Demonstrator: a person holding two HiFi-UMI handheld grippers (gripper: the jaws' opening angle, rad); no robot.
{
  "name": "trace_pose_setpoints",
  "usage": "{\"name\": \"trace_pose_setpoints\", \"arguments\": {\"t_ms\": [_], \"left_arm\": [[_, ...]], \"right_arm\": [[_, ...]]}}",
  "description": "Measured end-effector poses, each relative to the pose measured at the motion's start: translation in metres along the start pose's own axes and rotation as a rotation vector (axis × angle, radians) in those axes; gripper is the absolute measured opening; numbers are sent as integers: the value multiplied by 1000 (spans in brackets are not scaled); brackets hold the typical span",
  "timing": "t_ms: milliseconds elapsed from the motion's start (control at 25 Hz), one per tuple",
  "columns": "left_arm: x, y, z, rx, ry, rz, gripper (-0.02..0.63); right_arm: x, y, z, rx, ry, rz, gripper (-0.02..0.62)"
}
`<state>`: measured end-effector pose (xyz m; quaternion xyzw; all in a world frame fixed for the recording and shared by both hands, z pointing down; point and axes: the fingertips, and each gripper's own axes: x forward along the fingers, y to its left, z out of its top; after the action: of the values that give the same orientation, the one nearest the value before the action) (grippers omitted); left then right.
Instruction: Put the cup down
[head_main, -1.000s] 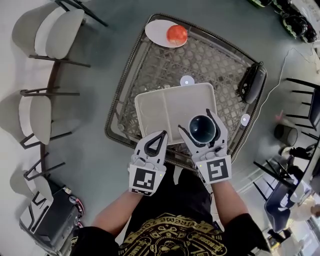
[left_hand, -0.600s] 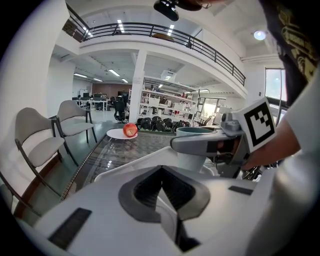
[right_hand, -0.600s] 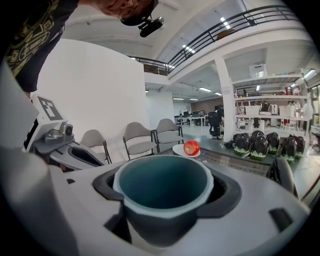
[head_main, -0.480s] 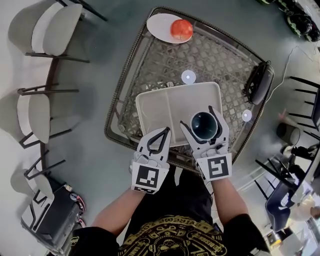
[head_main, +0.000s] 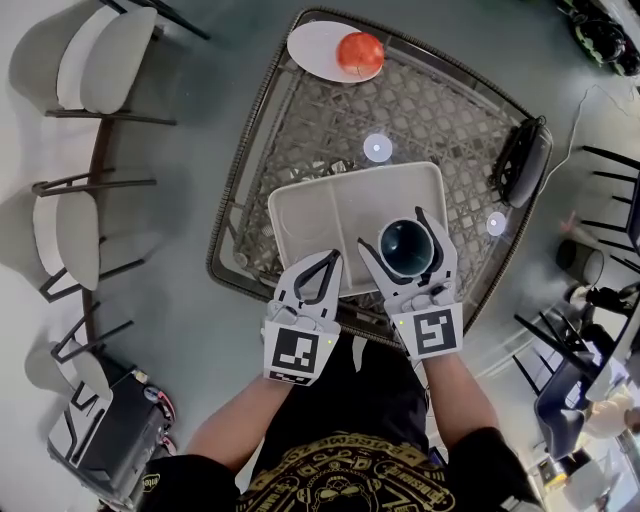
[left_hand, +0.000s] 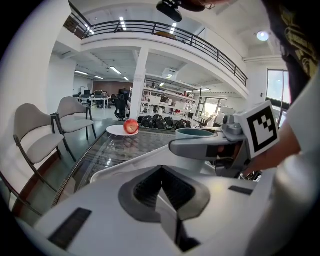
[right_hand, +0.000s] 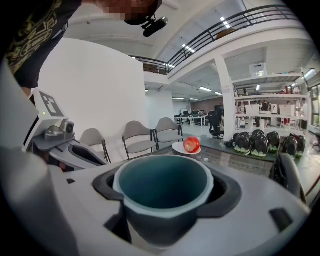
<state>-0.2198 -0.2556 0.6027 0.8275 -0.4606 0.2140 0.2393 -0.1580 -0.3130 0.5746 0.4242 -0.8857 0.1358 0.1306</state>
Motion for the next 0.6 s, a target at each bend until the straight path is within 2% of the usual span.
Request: {"name": "trace_pose_setpoints", "arguments": {"t_ms": [600], "left_arm": [[12,-6,-6,2,4,-24,6]], "right_arm": [[1,1,-11,14,-51,5,376]]}}
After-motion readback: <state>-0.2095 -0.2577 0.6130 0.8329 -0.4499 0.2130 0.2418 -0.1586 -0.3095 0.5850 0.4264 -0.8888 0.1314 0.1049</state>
